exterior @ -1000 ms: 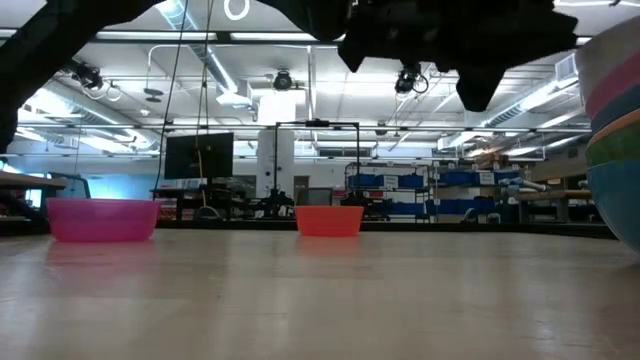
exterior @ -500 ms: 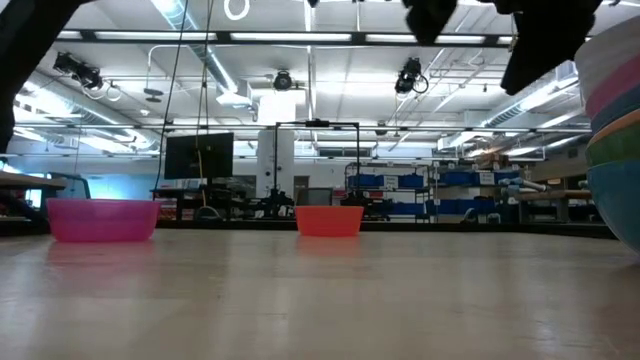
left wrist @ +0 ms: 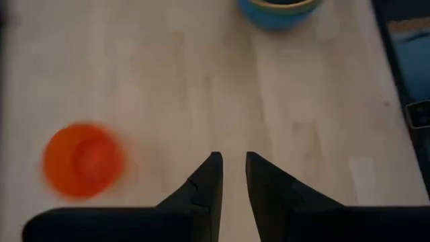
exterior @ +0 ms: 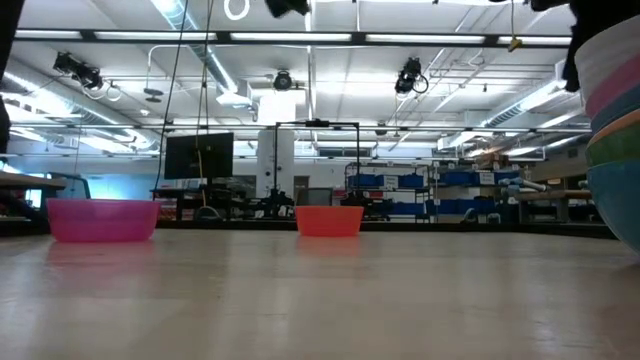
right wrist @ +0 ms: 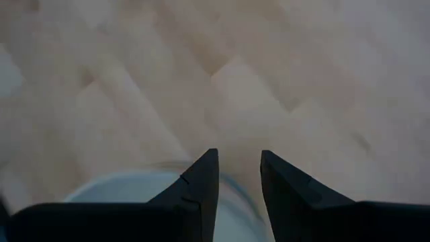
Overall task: Nest bowls inside each other
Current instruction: Stack the orange bowl into the white bowl
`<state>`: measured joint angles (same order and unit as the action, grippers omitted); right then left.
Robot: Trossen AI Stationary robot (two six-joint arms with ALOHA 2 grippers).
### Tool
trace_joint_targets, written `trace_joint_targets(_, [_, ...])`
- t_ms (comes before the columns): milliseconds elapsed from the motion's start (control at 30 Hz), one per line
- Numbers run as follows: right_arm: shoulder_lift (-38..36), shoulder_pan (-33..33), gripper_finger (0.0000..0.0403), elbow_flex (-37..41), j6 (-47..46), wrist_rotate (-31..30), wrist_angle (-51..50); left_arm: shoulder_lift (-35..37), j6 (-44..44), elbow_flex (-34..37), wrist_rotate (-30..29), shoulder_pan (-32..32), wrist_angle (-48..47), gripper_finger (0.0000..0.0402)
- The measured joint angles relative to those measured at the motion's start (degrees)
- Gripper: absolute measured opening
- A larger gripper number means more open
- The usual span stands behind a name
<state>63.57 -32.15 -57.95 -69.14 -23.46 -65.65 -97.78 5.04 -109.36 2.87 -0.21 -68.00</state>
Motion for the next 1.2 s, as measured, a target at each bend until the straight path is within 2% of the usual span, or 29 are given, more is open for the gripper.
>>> trace_joint_targets(300, [0.02,-6.67,0.0100,0.00,-6.16,3.68,3.86,13.21,-10.89,0.07,-13.20,-0.03,-9.45,0.0074])
trace_joint_targets(400, [0.02,-6.82,0.0100,0.00,-5.45,0.65,3.07,17.23,-13.23,0.07,-16.01,-0.32,-9.03,0.0074])
trace_joint_targets(533, [0.02,-4.25,0.0099,0.00,-0.05,-7.82,3.07,21.69,-16.88,0.07,-20.49,-1.15,-9.51,0.0074])
trace_joint_targets(633, [0.55,1.04,0.0098,0.00,7.28,-12.64,5.02,24.76,-19.16,0.07,-25.57,-1.50,-9.92,0.0074])
trace_joint_targets(733, [2.54,8.42,0.0098,0.00,19.19,-12.52,12.78,26.57,-20.61,0.07,-29.09,-1.81,-9.93,0.0074])
trace_joint_targets(967, [10.86,23.69,0.0098,0.00,45.12,-6.98,37.86,27.35,-22.51,0.07,-32.39,-1.84,-15.22,0.0074])
trace_joint_targets(1067, [15.12,29.61,0.0098,0.00,51.83,-2.85,46.44,27.31,-23.72,0.07,-32.41,-1.84,-17.89,0.0074])
trace_joint_targets(1200, [21.95,35.94,0.0098,-0.02,55.98,3.28,54.82,27.41,-24.82,0.07,-32.39,-1.84,-19.69,0.0074])
